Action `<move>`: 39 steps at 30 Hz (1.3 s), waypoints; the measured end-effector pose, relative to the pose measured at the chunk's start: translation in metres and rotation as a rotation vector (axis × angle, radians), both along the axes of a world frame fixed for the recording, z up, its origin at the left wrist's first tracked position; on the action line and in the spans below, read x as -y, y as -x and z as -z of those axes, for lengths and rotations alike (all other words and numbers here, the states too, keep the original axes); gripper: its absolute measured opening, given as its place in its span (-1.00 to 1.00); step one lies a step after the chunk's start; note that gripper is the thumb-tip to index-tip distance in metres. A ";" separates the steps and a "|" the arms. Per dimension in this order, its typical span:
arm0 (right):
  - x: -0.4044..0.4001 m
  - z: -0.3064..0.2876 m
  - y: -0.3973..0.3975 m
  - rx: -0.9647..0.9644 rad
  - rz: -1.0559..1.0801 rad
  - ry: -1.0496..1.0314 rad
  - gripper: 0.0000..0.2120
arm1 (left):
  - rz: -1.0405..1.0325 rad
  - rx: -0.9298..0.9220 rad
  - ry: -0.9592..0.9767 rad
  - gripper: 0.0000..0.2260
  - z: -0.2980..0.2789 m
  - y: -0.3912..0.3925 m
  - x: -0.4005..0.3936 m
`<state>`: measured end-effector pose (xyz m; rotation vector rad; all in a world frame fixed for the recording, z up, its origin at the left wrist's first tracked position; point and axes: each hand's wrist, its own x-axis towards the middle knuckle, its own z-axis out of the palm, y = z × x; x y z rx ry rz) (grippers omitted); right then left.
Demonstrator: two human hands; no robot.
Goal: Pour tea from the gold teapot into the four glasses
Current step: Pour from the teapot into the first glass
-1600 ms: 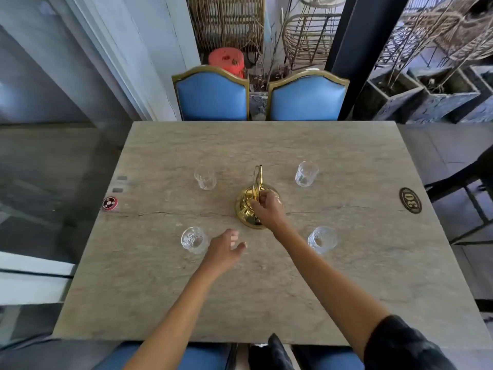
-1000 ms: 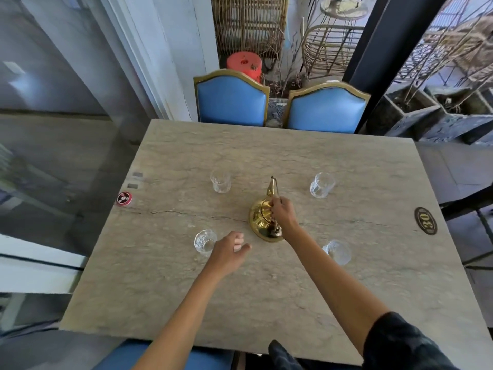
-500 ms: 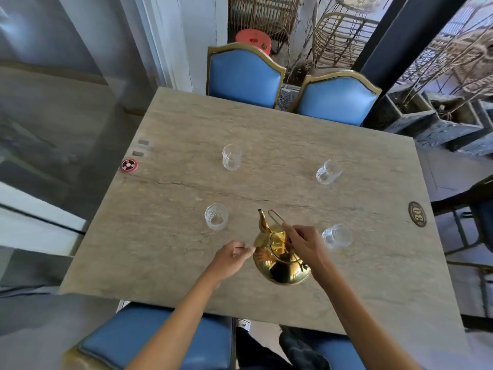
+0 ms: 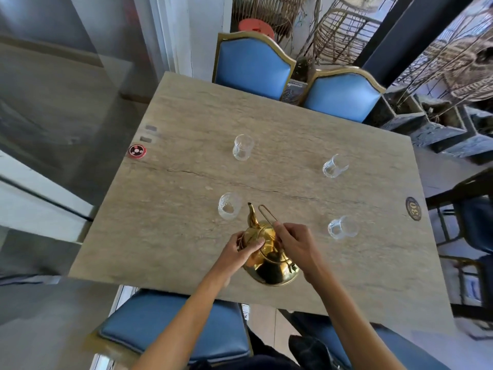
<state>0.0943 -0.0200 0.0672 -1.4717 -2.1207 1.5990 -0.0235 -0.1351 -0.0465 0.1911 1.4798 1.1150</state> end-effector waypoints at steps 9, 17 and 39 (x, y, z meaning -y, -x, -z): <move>0.009 -0.005 0.039 0.079 -0.036 -0.159 -0.77 | 0.001 0.094 0.027 -0.13 -0.010 0.014 0.005; 0.001 -0.010 0.054 0.108 -0.113 -0.190 -0.77 | -0.004 0.136 0.058 -0.09 -0.006 0.013 -0.001; -0.019 0.006 0.066 0.134 -0.246 -0.195 -0.72 | -0.122 0.162 0.149 -0.31 -0.004 0.006 -0.007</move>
